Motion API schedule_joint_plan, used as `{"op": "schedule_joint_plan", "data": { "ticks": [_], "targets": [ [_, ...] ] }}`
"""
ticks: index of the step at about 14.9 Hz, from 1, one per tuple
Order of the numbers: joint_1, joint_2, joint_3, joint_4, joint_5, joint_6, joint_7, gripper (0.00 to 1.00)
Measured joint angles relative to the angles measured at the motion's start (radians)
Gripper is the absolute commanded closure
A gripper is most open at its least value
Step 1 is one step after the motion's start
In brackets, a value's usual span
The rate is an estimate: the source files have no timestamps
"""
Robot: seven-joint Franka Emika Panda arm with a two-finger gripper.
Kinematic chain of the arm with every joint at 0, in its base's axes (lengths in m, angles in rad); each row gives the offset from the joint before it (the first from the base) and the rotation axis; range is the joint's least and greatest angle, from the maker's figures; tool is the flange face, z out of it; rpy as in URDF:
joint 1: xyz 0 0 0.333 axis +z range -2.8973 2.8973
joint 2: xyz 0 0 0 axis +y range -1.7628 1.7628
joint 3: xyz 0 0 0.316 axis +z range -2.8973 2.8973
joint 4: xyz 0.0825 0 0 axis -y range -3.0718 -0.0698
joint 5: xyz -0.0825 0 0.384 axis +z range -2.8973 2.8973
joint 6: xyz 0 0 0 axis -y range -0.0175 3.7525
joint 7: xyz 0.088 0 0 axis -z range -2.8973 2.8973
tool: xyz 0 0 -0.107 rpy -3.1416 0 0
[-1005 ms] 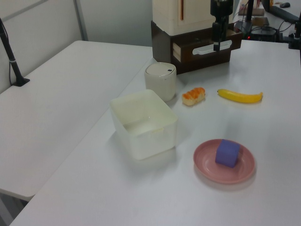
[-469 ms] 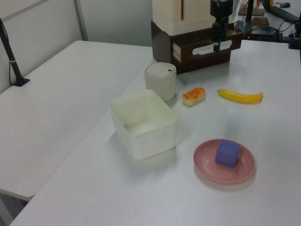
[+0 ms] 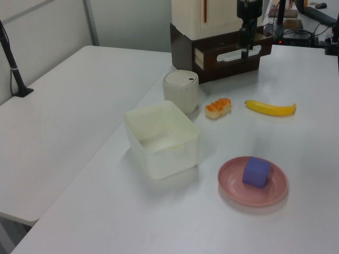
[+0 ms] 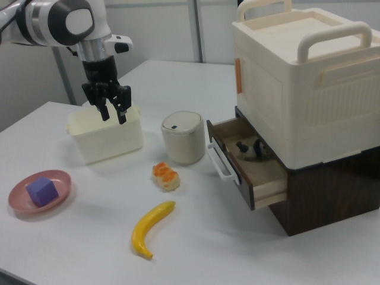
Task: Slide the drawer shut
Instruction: 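Move the gripper down toward the open drawer's front face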
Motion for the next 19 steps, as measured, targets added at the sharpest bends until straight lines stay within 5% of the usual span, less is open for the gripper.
{"op": "schedule_joint_plan", "data": {
  "ticks": [2,8,19],
  "targets": [
    [0.0,0.001,-0.005,0.0,0.0,0.0,-0.005,1.0],
    [-0.004,0.019,-0.009,-0.002,0.0,0.001,-0.01,1.0],
    [-0.264,0.229,-0.021,-0.074,-0.003,0.331,0.474,1.0]
  ]
}}
